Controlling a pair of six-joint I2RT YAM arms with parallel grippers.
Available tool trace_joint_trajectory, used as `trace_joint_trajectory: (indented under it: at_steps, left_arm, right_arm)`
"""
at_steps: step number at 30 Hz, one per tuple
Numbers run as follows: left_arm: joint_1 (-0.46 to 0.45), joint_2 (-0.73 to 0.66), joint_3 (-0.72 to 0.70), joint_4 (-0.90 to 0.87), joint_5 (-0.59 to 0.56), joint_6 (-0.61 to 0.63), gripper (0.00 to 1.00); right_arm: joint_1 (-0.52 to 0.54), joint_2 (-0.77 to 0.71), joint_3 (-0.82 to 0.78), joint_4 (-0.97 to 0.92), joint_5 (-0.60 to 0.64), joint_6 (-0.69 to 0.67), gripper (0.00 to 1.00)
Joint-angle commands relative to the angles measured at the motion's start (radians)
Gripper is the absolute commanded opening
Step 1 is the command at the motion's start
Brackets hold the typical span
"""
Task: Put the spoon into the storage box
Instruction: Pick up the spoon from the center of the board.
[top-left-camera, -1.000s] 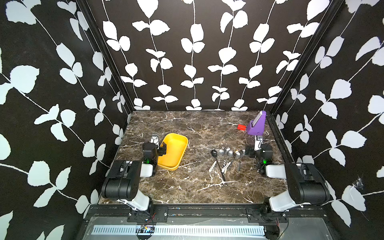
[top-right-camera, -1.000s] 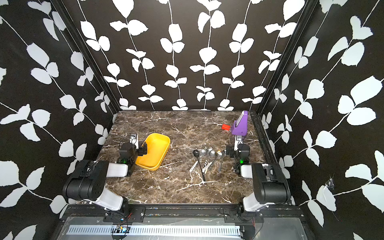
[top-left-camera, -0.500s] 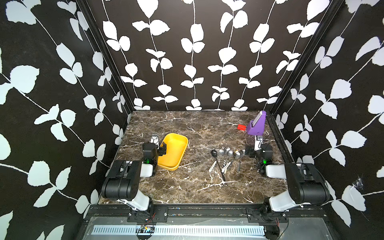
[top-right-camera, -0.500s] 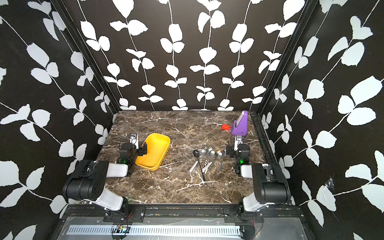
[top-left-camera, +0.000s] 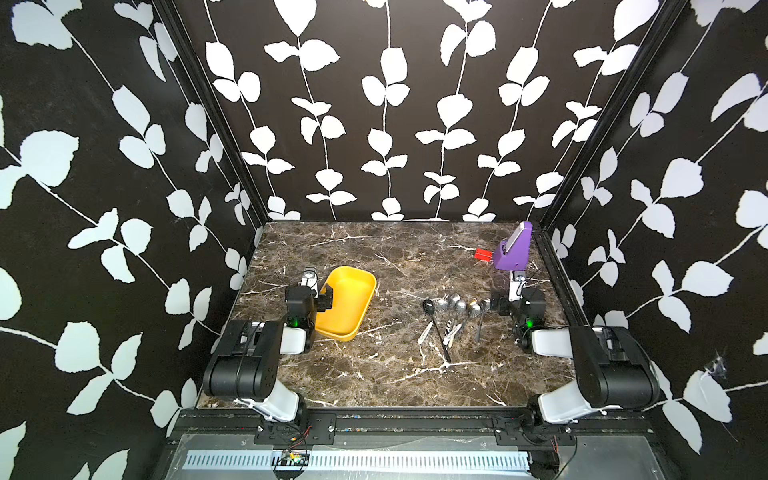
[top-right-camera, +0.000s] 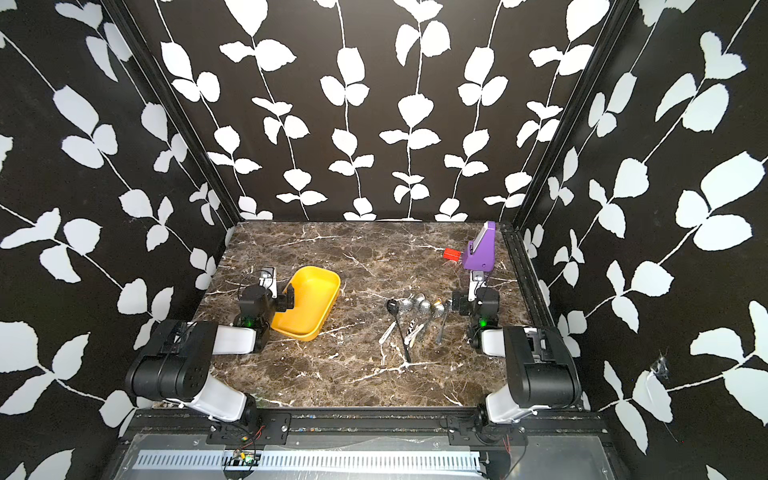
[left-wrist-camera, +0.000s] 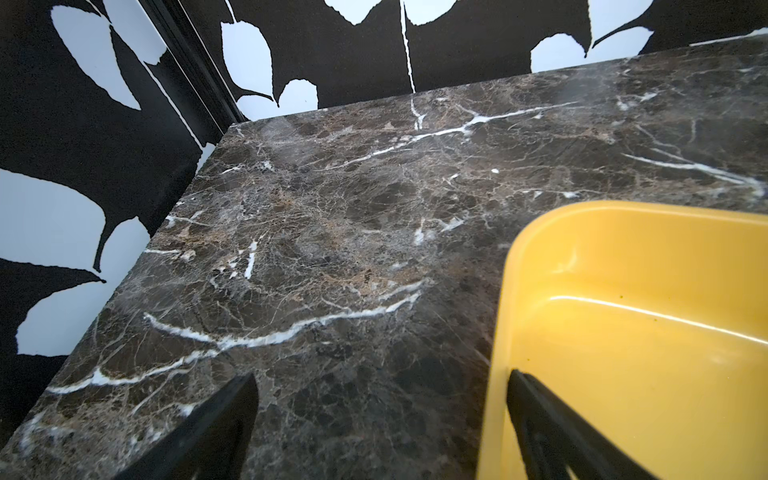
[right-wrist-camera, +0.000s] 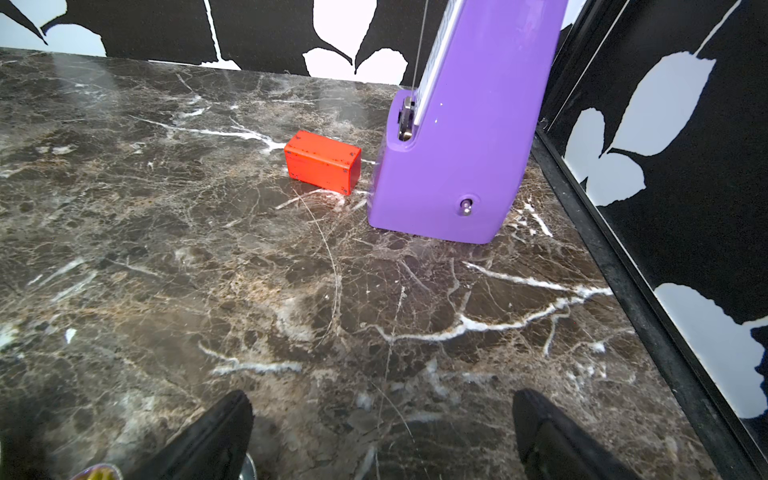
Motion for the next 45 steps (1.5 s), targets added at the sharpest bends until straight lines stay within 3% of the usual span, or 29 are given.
trace_joint_trajectory:
  at_steps: [1,3,5,7,10,13,16,21,30,35,45]
  left_arm:
    - [0.003,-0.039,0.025,-0.010,-0.042,0.010,0.98]
    - [-0.006,-0.167,0.105,-0.287,-0.065,0.004,0.98]
    - [-0.008,-0.285,0.238,-0.583,-0.119,-0.132,0.98]
    - [-0.008,-0.344,0.336,-0.739,-0.091,-0.222,0.98]
    - [-0.008,-0.401,0.388,-0.801,-0.060,-0.286,0.98]
    - [0.008,-0.458,0.422,-0.967,-0.136,-0.500,0.99]
    - [0.064,-0.464,0.458,-1.059,0.126,-0.476,0.98]
    - [0.065,-0.331,0.611,-1.405,0.216,-0.460,0.90]
    - [0.065,-0.303,0.551,-1.437,0.333,-0.463,0.86]
    - [0.065,-0.306,0.535,-1.435,0.442,-0.464,0.81]
    - [0.065,-0.335,0.555,-1.492,0.476,-0.434,0.76]
  right_arm:
    - [-0.011,0.008,0.032,0.027,-0.022,0.000,0.99]
    - [-0.016,0.010,0.034,0.025,-0.029,0.003,0.99]
    - [-0.016,0.007,0.027,0.037,-0.030,0.004,0.99]
    - [-0.013,-0.031,0.023,0.032,-0.003,0.013,0.99]
    - [-0.002,-0.195,0.081,-0.213,0.074,0.022,0.99]
    - [0.003,-0.326,0.131,-0.330,0.118,0.208,0.99]
    - [0.006,-0.394,0.261,-0.623,0.089,0.394,0.96]
    - [0.045,-0.418,0.413,-1.007,0.039,0.453,0.94]
    - [0.145,-0.422,0.446,-1.393,-0.029,0.406,0.84]
    - [0.191,-0.331,0.462,-1.438,-0.065,0.406,0.74]
    - [0.242,-0.101,0.561,-1.439,-0.052,0.439,0.60]
